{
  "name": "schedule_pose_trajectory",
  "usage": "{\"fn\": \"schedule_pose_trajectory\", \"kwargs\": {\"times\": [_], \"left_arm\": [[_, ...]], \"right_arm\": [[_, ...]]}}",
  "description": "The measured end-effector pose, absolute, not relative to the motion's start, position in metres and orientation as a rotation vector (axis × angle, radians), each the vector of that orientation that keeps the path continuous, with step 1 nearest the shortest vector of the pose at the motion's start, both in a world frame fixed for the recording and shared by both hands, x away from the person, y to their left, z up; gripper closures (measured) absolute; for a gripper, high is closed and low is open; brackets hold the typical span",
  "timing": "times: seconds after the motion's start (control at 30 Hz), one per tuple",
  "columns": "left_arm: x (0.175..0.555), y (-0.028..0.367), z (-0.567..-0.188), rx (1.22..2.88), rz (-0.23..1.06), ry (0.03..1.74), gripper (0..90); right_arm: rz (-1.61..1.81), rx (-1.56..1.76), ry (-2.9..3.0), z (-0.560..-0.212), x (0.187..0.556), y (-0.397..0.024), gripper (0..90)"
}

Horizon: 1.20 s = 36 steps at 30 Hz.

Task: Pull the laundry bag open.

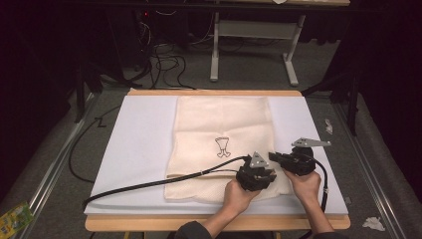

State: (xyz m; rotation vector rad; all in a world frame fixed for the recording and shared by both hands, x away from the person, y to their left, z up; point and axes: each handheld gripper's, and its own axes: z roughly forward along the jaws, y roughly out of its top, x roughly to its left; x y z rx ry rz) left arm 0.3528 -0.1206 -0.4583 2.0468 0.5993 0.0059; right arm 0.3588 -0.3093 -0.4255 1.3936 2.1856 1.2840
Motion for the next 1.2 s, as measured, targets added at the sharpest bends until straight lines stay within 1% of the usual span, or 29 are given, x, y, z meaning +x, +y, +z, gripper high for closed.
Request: {"fn": "schedule_pose_trajectory", "kwargs": {"times": [0.17, 0.23, 0.27, 0.77, 0.93, 1.2], "left_arm": [[0.354, -0.121, -0.459, 2.057, 0.007, 0.605, 79.1], [0.355, -0.121, -0.460, 2.069, 0.010, 0.616, 84.6], [0.355, -0.121, -0.460, 2.069, 0.010, 0.616, 85.8], [0.356, -0.117, -0.457, 2.094, 0.000, 0.590, 86.8], [0.355, -0.114, -0.452, 2.110, 0.022, 0.572, 86.9], [0.356, -0.112, -0.451, 2.129, 0.020, 0.574, 87.0]], "right_arm": [[1.287, 1.393, 2.185, -0.427, 0.359, -0.310, 88.1], [1.286, 1.393, 2.188, -0.427, 0.359, -0.310, 88.1], [1.284, 1.399, 2.189, -0.427, 0.359, -0.310, 88.1], [1.271, 1.388, 2.195, -0.430, 0.357, -0.316, 88.0], [1.272, 1.385, 2.197, -0.429, 0.357, -0.317, 88.0], [1.281, 1.375, 2.203, -0.431, 0.356, -0.319, 88.1]]}}
